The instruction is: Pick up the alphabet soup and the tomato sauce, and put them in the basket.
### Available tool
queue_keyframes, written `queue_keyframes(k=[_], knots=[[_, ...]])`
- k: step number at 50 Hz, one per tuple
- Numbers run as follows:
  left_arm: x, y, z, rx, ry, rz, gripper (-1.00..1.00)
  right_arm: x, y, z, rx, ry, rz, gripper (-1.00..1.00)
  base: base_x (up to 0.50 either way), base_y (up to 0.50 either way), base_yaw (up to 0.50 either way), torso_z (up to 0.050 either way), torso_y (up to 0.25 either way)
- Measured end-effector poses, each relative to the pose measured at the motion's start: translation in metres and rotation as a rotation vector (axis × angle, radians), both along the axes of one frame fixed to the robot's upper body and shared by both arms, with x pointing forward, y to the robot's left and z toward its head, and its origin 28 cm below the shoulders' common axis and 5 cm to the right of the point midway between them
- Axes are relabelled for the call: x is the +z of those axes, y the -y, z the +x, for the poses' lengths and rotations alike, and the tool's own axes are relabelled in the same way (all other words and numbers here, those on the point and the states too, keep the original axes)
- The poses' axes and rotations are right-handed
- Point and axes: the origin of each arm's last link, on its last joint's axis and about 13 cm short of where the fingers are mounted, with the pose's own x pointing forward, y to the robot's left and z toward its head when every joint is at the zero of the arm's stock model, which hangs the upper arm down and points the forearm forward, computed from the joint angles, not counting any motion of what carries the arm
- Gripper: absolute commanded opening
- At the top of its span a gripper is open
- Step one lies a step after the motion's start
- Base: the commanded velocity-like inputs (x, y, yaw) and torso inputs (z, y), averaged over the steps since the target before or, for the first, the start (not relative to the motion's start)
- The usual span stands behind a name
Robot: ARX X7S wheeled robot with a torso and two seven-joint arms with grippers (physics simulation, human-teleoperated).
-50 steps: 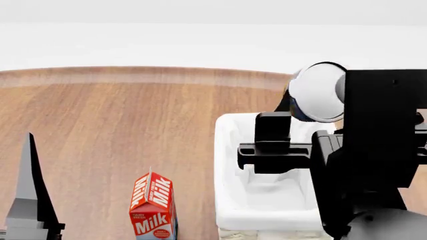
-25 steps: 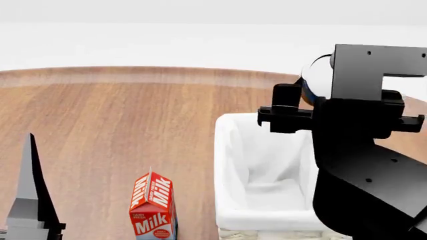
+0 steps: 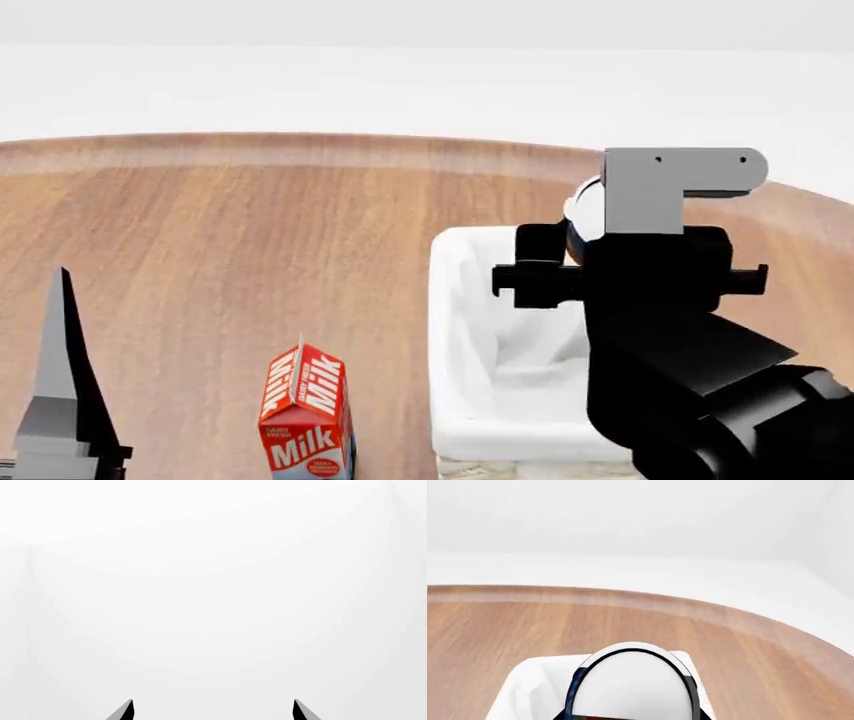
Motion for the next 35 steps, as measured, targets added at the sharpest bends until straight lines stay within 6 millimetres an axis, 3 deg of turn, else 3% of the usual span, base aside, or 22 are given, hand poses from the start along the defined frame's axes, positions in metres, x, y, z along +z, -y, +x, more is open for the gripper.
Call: queue_keyframes(k=[35], knots=[[-0.003, 0.000, 0.001, -0.001, -0.004, -0.004, 1.00, -0.042, -0.007, 0.021, 0.031, -0.200, 0.005, -1.00, 0.00, 0.00, 0.00, 0.000, 0.001]])
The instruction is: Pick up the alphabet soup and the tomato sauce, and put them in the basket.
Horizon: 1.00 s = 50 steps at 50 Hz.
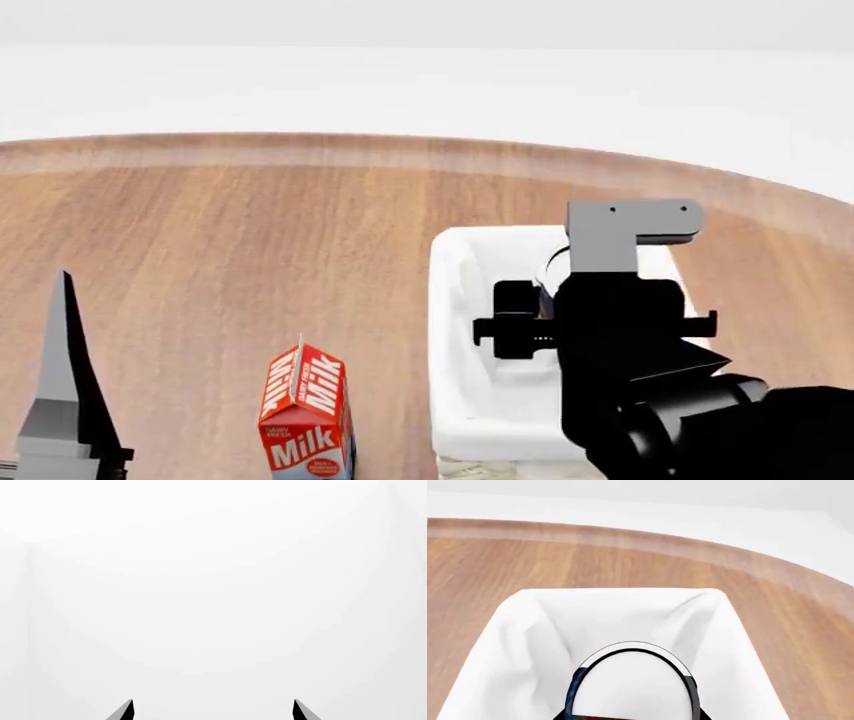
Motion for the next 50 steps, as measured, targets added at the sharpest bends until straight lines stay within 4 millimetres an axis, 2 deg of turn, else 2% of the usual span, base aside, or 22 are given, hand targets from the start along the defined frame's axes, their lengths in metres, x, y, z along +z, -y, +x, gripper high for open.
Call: queue_keyframes(k=[26, 48, 49, 50], knots=[[-0.001, 0.000, 0.000, -0.003, -0.004, 0.000, 1.00, -0.020, 0.002, 0.002, -0.011, -0.061, -0.007, -1.00, 0.00, 0.00, 0.00, 0.000, 0.001], [-0.002, 0.001, 0.001, -0.004, -0.006, -0.001, 1.00, -0.021, 0.001, 0.003, -0.008, -0.056, -0.007, -1.00, 0.00, 0.00, 0.00, 0.000, 0.001], [-0.002, 0.001, 0.001, -0.004, -0.006, 0.000, 1.00, -0.021, 0.001, 0.003, -0.008, -0.056, -0.008, 1.00, 0.00, 0.00, 0.00, 0.000, 0.000], [-0.002, 0.001, 0.001, -0.005, -0.006, 0.000, 1.00, -0.021, 0.001, 0.003, -0.006, -0.054, -0.011, 1.00, 0.00, 0.00, 0.00, 0.000, 0.000]])
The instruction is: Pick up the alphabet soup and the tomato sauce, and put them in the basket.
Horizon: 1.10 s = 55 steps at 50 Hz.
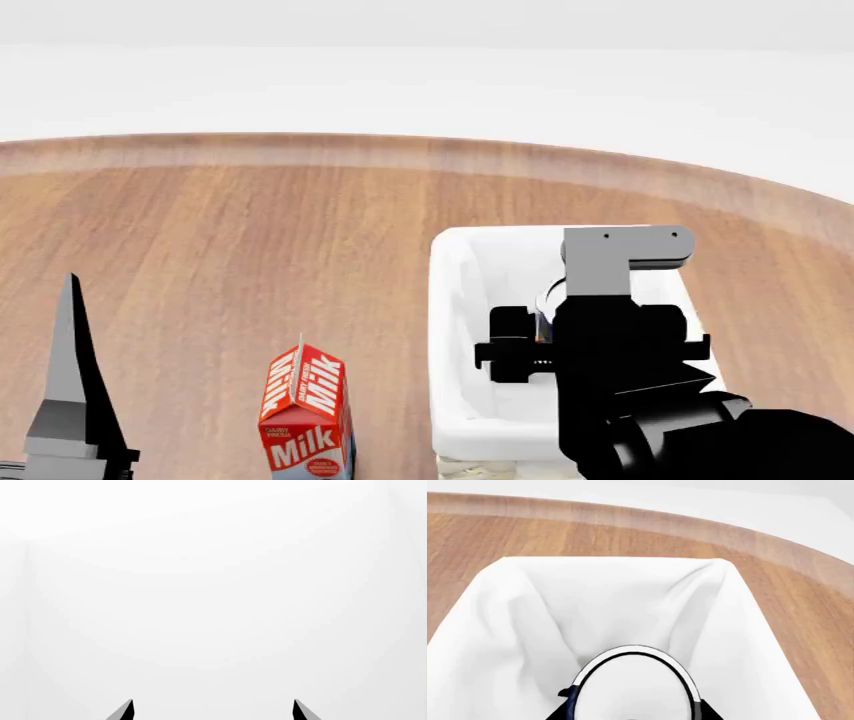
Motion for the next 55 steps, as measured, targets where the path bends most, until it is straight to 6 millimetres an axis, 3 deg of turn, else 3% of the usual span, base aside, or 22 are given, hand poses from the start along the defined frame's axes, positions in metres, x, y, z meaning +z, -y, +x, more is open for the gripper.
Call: queue_keyframes(k=[23, 35, 45, 55], knots=[[0.000, 0.000, 0.000, -0.002, 0.000, 0.000, 1.00, 0.006, 0.000, 0.003, 0.023, 0.026, -0.024, 1.00, 0.00, 0.00, 0.00, 0.000, 0.000], [0.000, 0.000, 0.000, -0.002, 0.000, 0.000, 1.00, 0.036, -0.002, -0.002, 0.080, 0.084, -0.033, 1.00, 0.00, 0.00, 0.00, 0.000, 0.000], [0.001, 0.001, 0.000, -0.004, 0.000, 0.002, 1.00, 0.058, -0.008, -0.021, 0.194, 0.126, -0.062, 1.00, 0.00, 0.00, 0.00, 0.000, 0.000], [0.002, 0.001, 0.001, -0.005, 0.000, 0.003, 1.00, 0.061, -0.018, -0.052, 0.340, 0.141, -0.091, 1.00, 0.00, 0.00, 0.00, 0.000, 0.000]])
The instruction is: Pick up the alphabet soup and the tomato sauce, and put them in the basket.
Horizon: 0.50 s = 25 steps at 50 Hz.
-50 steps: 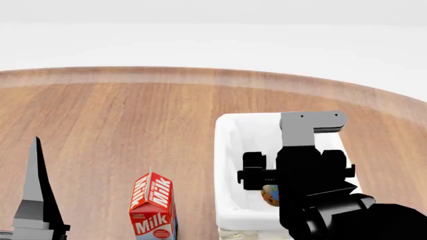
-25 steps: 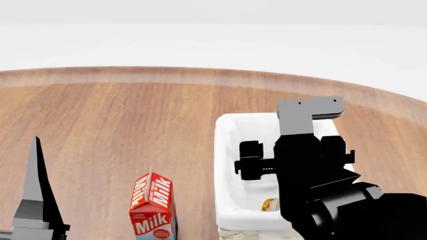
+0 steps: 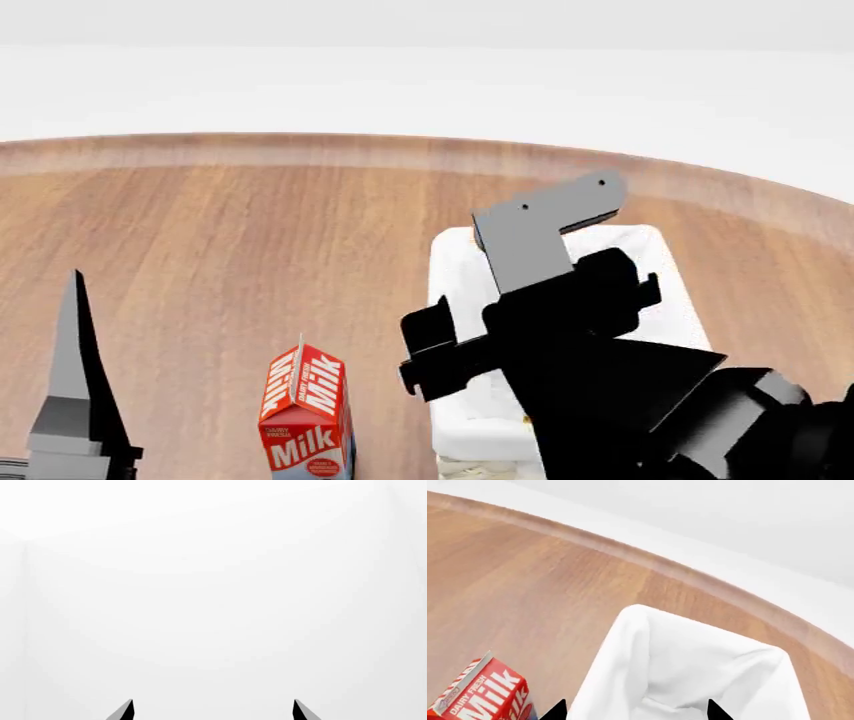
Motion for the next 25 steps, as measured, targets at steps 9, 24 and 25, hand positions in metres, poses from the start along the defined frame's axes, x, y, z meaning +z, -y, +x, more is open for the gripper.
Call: queue_keyframes(k=[9, 24, 25], knots=[[0.000, 0.000, 0.000, -0.001, 0.000, 0.000, 1.00, -0.001, -0.011, -0.038, 0.144, 0.003, -0.035, 1.00, 0.00, 0.00, 0.00, 0.000, 0.000], [0.000, 0.001, 0.001, -0.001, 0.000, 0.002, 1.00, -0.009, -0.024, -0.106, 0.360, -0.002, -0.075, 1.00, 0.00, 0.00, 0.00, 0.000, 0.000], [0.000, 0.001, 0.001, -0.002, 0.000, 0.002, 1.00, -0.010, -0.025, -0.109, 0.370, -0.003, -0.077, 1.00, 0.00, 0.00, 0.00, 0.000, 0.000]])
